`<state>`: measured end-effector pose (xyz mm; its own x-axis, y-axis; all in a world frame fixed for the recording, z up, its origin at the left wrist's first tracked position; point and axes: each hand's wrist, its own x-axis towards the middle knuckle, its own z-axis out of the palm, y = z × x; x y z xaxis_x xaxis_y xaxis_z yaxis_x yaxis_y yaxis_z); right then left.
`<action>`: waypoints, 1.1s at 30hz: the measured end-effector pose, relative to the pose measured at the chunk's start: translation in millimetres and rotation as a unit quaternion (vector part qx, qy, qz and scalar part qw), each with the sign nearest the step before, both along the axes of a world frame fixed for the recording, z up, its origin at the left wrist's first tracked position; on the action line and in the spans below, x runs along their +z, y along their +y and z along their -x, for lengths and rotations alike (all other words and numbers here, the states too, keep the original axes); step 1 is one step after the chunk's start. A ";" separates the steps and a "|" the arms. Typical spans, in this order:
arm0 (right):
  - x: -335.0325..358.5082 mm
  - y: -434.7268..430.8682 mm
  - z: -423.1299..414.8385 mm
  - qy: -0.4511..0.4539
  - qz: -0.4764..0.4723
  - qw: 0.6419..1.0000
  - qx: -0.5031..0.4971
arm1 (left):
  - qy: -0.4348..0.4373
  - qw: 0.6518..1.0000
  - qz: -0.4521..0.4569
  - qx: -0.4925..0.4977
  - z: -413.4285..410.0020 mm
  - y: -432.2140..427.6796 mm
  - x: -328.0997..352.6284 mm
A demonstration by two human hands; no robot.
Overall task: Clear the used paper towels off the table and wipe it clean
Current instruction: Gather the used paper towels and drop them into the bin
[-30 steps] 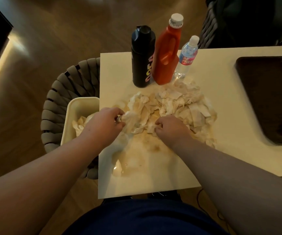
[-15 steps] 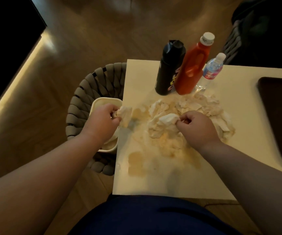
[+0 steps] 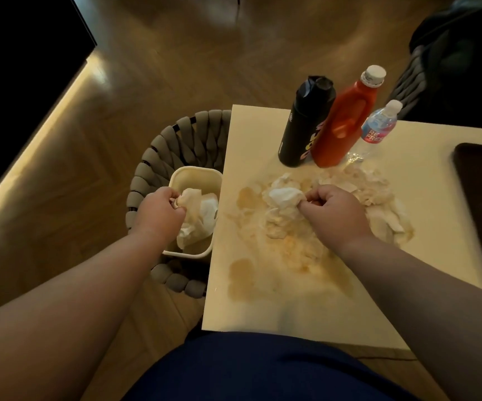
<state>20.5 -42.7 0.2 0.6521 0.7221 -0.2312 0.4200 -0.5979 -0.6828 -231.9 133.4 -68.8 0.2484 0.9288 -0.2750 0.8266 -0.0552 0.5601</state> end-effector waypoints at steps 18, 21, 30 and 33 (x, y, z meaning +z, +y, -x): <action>-7.4 9.5 39.1 0.036 -0.009 0.999 0.018 | 0.017 0.999 -0.001 -0.048 14.6 -6.9 -19.2; -7.0 21.0 50.5 0.039 -0.013 0.998 0.038 | -0.035 0.997 -0.011 -0.065 21.6 -15.9 0.1; -18.9 55.3 99.0 0.052 -0.031 0.992 0.108 | -0.093 0.985 -0.014 -0.145 18.7 -45.3 36.4; -19.0 59.1 109.9 0.075 -0.044 0.988 0.129 | -0.087 0.981 -0.019 -0.169 15.1 -49.3 39.9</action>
<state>-89.3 16.5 -18.8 0.4063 0.8813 -0.2411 0.4403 -0.4201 -0.7935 -246.9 84.1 -28.9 0.5850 0.7936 -0.1674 0.6487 -0.3339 0.6839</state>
